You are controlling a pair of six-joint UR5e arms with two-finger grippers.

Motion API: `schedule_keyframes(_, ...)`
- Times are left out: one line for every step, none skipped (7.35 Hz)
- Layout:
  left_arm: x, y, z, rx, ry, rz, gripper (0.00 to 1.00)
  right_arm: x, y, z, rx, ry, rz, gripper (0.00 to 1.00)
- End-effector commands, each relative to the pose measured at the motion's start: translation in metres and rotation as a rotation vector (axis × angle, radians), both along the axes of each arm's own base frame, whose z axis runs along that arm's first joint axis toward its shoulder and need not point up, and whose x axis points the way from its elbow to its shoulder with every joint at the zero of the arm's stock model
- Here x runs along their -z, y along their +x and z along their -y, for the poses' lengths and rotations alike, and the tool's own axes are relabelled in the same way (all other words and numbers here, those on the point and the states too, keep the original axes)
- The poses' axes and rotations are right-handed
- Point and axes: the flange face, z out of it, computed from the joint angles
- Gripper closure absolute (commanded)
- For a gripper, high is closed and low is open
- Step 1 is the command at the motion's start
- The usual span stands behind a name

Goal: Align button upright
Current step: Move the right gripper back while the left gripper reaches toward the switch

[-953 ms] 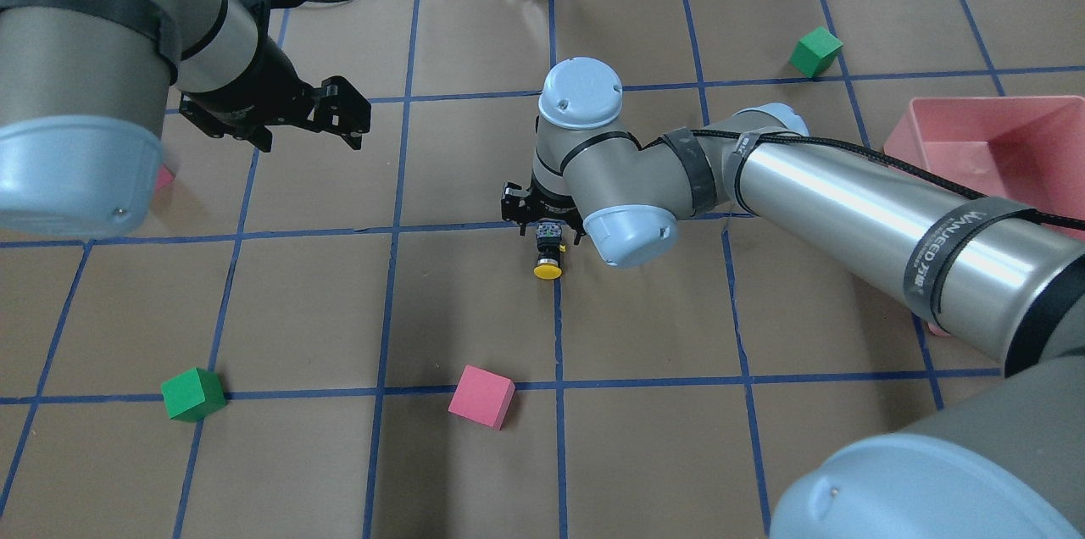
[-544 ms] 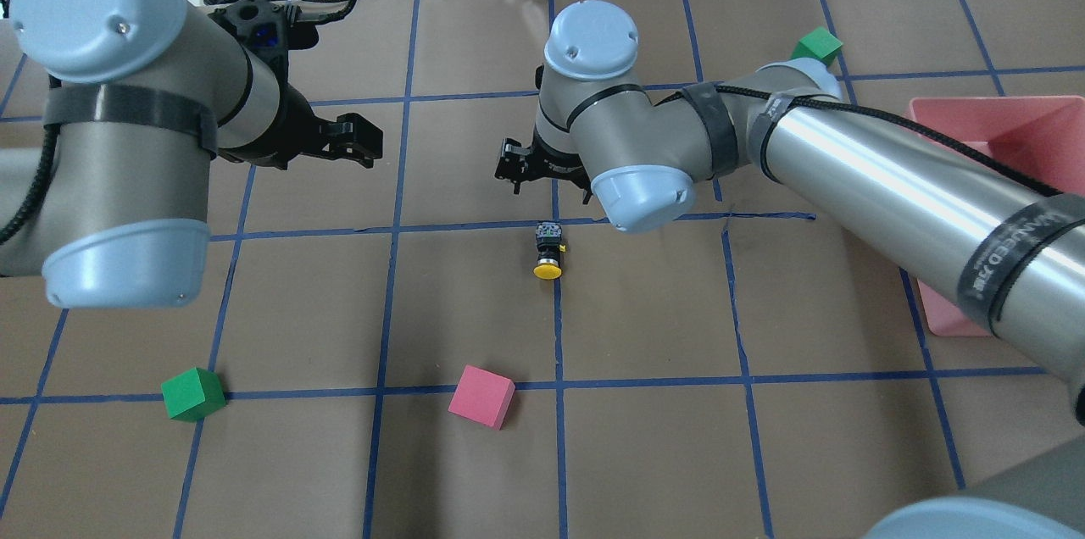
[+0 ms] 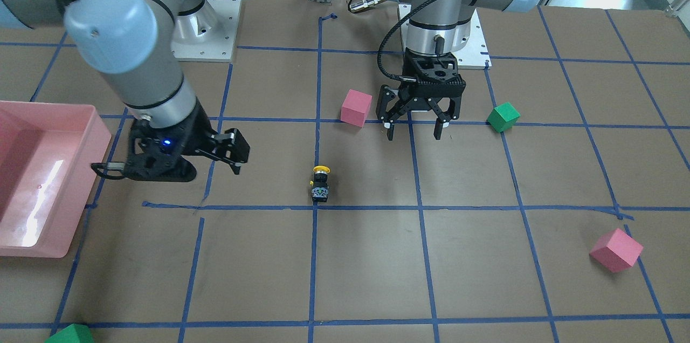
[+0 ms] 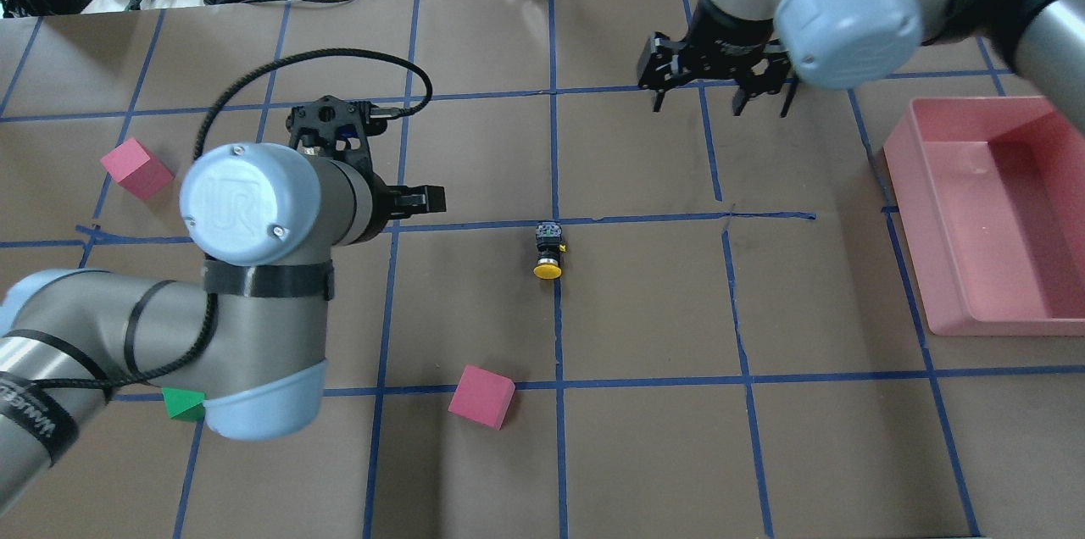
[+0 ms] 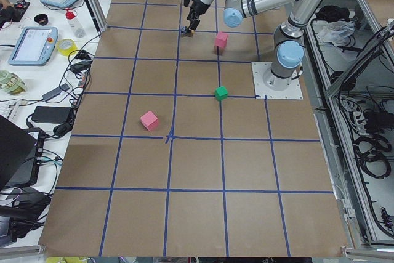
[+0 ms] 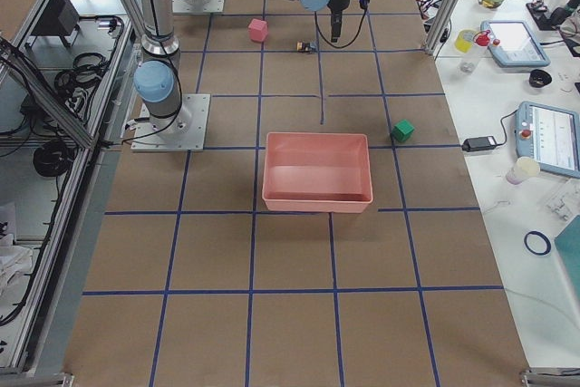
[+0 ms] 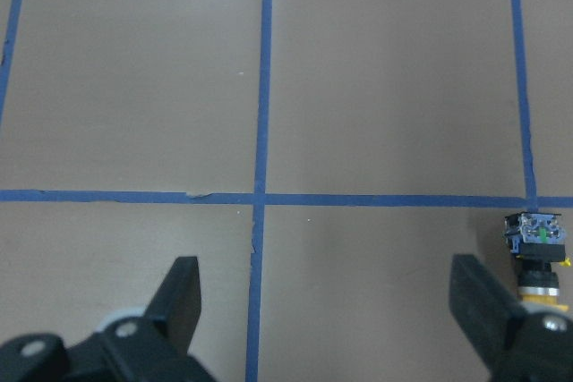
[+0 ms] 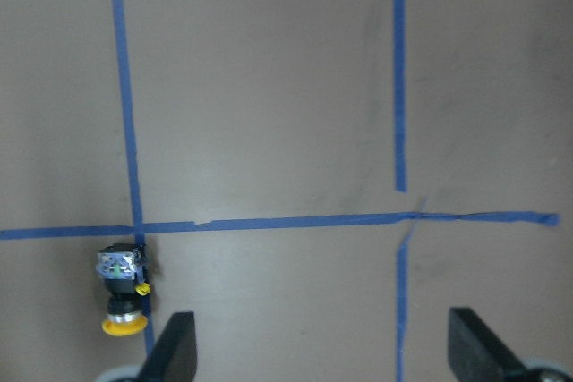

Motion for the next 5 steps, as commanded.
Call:
schedule_keyframes(0.049,-0.04,-0.02,-0.039,-0.078,-0.057,0.0,-0.089,-0.032,-0.04,-0.006,0.016,-0.047,0.0)
schedule_keyframes(0.067,-0.063,-0.032,0.007,-0.105,-0.071,0.0,-0.102,-0.032,-0.053,-0.001,0.015,-0.062,0.0)
schedule_keyframes(0.083,-0.082,-0.041,-0.006,-0.117,-0.071,0.0,-0.106,-0.027,-0.06,0.002,0.012,-0.069,0.0)
schedule_keyframes(0.102,-0.103,-0.053,0.015,-0.117,-0.059,0.0,-0.106,-0.003,-0.067,0.027,0.003,-0.08,0.0)
schedule_keyframes(0.121,-0.116,-0.057,0.038,-0.121,-0.045,0.02,-0.103,0.013,-0.068,0.006,0.004,-0.08,0.0)
